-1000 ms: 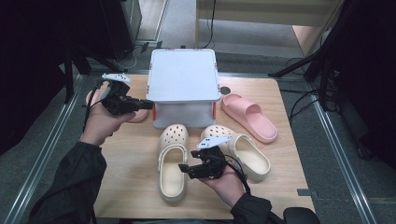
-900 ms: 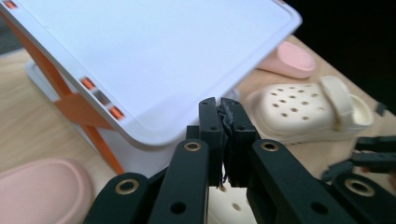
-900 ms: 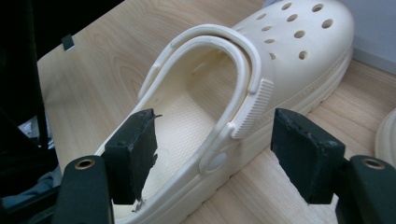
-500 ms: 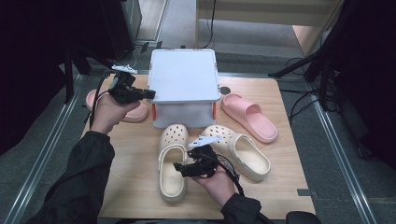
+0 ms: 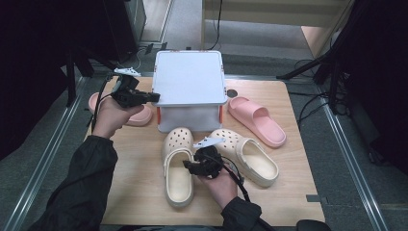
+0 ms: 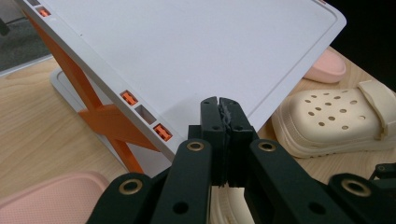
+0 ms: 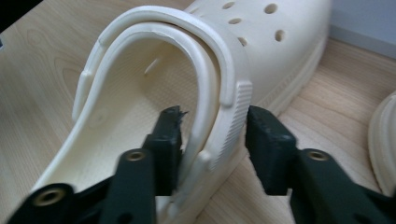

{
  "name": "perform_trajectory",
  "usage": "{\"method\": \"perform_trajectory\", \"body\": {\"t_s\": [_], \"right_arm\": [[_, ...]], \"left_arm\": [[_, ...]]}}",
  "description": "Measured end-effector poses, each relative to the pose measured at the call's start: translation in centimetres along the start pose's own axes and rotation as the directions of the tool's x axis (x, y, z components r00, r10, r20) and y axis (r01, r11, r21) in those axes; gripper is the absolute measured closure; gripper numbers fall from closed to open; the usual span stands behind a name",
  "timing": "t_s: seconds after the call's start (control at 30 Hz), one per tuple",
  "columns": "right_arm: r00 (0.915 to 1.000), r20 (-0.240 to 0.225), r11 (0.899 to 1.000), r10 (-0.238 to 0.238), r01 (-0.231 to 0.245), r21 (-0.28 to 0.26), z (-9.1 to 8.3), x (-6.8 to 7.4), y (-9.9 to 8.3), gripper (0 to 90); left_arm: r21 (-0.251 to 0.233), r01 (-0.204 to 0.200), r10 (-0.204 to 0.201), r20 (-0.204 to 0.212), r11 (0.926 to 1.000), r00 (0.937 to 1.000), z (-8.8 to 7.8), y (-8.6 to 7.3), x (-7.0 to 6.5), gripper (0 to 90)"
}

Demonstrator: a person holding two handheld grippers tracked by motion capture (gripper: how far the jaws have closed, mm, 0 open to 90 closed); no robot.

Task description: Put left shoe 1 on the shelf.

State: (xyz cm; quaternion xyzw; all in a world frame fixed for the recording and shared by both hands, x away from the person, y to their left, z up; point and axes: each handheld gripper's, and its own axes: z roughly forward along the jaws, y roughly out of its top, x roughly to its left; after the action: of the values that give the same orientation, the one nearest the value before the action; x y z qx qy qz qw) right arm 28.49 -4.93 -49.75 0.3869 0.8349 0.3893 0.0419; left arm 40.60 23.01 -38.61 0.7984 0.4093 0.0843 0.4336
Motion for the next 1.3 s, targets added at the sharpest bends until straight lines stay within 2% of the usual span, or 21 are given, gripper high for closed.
{"method": "perform_trajectory", "body": {"t_s": [0.03,0.1,0.2,0.33,0.43,0.47,0.57,0.67,0.77,0.9,1.0,1.23,1.3], "right_arm": [[1.0,0.0,1.0,0.0,0.0,0.0,0.0,0.0,0.0,65.6],[1.0,0.004,1.0,0.009,-0.009,0.003,-0.1,-0.2,0.2,71.6],[0.9982,0.005,0.998,0.059,-0.06,0.021,-0.3,-0.8,0.7,76.8],[0.9981,0.007,0.998,0.061,-0.061,-0.004,-0.7,-1.4,1.4,78.6],[0.9984,-0.002,0.998,0.057,-0.057,-0.003,-0.9,-1.5,1.9,78.8],[0.9987,-0.001,0.999,0.052,-0.052,0.009,-1.1,-1.6,2.7,79.0],[0.9988,0.002,0.999,0.05,-0.05,-0.002,-1.3,-1.7,3.5,79.1],[0.9987,0.029,0.999,0.043,-0.042,-0.03,-1.4,-2.1,5.2,79.0],[0.9981,0.041,0.998,0.047,-0.045,-0.046,-1.3,-2.5,5.8,78.8],[0.9958,0.069,0.996,0.061,-0.056,-0.067,-0.7,-3.4,7.1,78.7],[0.9918,0.09,0.992,0.09,-0.082,-0.092,0.1,-4.2,8.1,78.6],[0.9822,0.13,0.983,0.136,-0.118,-0.139,1.5,-4.9,8.9,78.5],[0.9762,0.146,0.979,0.16,-0.138,-0.152,2.2,-5.2,8.9,78.1]], "left_arm": [[0.0,-0.002,0.002,0.0,1.0,1.0,0.0,0.0,0.0,89.1],[-0.004,-0.002,0.002,-0.001,1.0,1.0,0.0,-0.1,-0.1,88.2],[-0.016,0.006,-0.006,0.01,0.9999,0.9999,0.0,-0.3,0.0,88.3],[-0.014,0.007,-0.007,0.008,0.9999,0.9999,0.0,-0.2,-0.1,88.6],[-0.013,0.01,-0.01,0.007,0.9999,0.9999,0.0,-0.2,-0.1,88.6],[-0.012,0.011,-0.011,0.007,0.9999,0.9999,0.0,-0.2,-0.1,88.5],[-0.013,0.008,-0.008,0.01,0.9999,0.9999,0.0,-0.2,0.0,88.4],[-0.011,0.011,-0.011,0.013,0.9999,0.9998,-0.1,-0.3,0.1,88.4],[-0.012,0.011,-0.01,0.013,0.9999,0.9999,-0.1,-0.3,0.0,88.5],[-0.013,0.008,-0.007,0.015,0.9999,0.9999,-0.1,-0.3,0.2,88.4],[-0.014,0.009,-0.008,0.017,0.9999,0.9998,-0.1,-0.3,0.2,88.4],[-0.013,0.017,-0.016,0.023,0.9998,0.9996,-0.2,-0.3,0.3,87.6],[-0.012,0.015,-0.015,0.02,0.9998,0.9997,-0.2,-0.3,0.3,87.6]]}}
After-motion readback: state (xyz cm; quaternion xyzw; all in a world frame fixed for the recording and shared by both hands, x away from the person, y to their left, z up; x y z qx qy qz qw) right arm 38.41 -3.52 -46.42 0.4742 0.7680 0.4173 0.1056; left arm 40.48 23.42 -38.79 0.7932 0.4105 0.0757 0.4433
